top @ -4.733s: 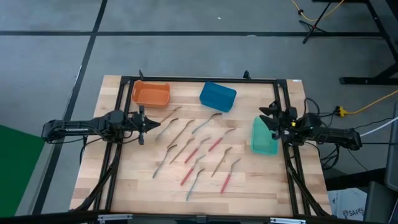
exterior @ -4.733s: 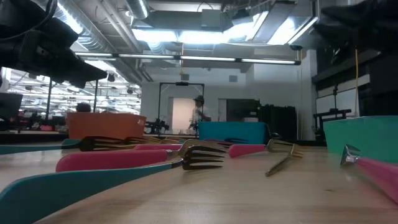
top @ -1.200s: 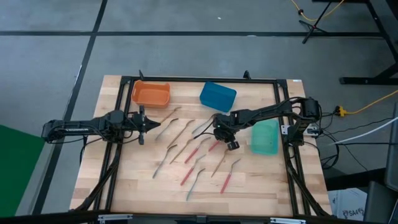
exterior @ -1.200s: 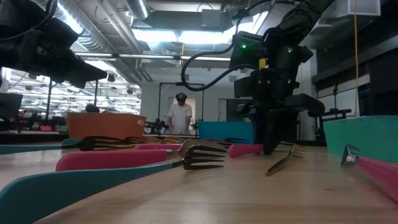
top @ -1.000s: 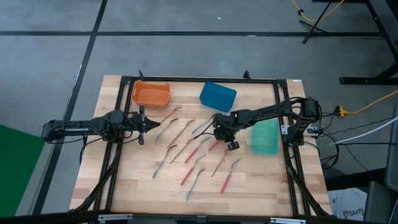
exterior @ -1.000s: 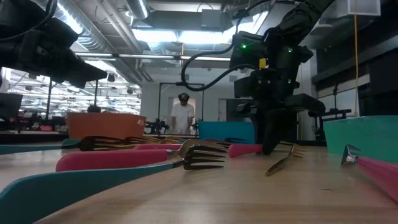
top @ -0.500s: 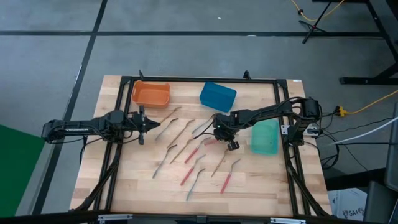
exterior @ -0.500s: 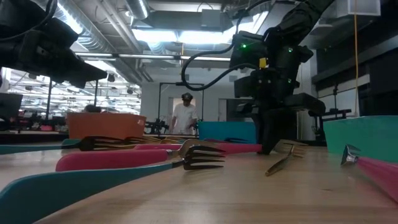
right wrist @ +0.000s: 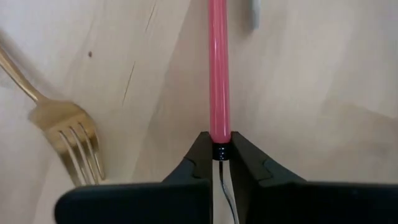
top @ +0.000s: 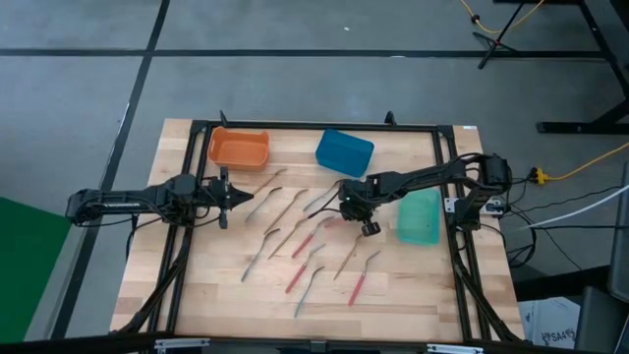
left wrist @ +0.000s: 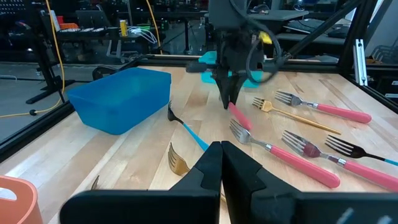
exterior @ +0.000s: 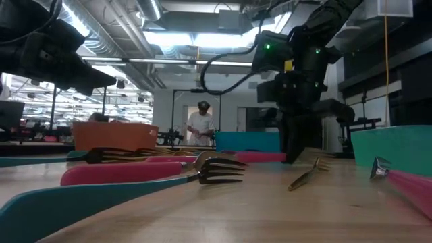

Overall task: Sort silverware by color (type)
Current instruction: Put the pink fork into the green bin

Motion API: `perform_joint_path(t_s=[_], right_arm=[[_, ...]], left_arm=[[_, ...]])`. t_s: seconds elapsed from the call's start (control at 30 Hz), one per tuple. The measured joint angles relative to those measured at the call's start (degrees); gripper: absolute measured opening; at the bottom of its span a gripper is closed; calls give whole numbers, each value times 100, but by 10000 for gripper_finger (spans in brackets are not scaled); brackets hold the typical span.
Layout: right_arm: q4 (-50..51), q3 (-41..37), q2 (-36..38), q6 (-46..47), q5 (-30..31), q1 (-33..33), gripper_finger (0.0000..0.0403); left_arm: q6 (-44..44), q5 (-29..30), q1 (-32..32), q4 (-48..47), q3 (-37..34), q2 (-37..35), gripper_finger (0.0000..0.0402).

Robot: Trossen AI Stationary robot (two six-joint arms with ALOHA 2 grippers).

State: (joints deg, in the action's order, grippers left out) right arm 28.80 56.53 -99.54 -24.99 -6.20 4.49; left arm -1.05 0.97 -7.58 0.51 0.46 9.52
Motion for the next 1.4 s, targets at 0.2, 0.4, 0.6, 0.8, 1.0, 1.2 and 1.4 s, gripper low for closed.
perform_joint_path(t_s=[0.2,0.4,0.6,0.8,1.0,1.2,1.4], right_arm=[[253,4,588,173,-51,2,14],[566,17,1431,825,-27,-2,14],[1331,20,2590,2211,660,-2,14],[2119,-37,3559,4141,1430,-2,14],[2525,-637,4237,5710,1987,-2,14],[2508,-1399,4785,7002,2261,-316,14],[2339,-1955,5104,7992,3062,-1207,14]], left_arm=[[1,0,1,0,0,1,0],[0,0,1,0,1,2,0],[1,0,-1,-1,1,1,0],[1,0,0,-1,1,0,0],[1,0,1,0,0,0,0],[1,-2,-1,-2,1,2,0],[1,-2,1,-2,1,0,0]])
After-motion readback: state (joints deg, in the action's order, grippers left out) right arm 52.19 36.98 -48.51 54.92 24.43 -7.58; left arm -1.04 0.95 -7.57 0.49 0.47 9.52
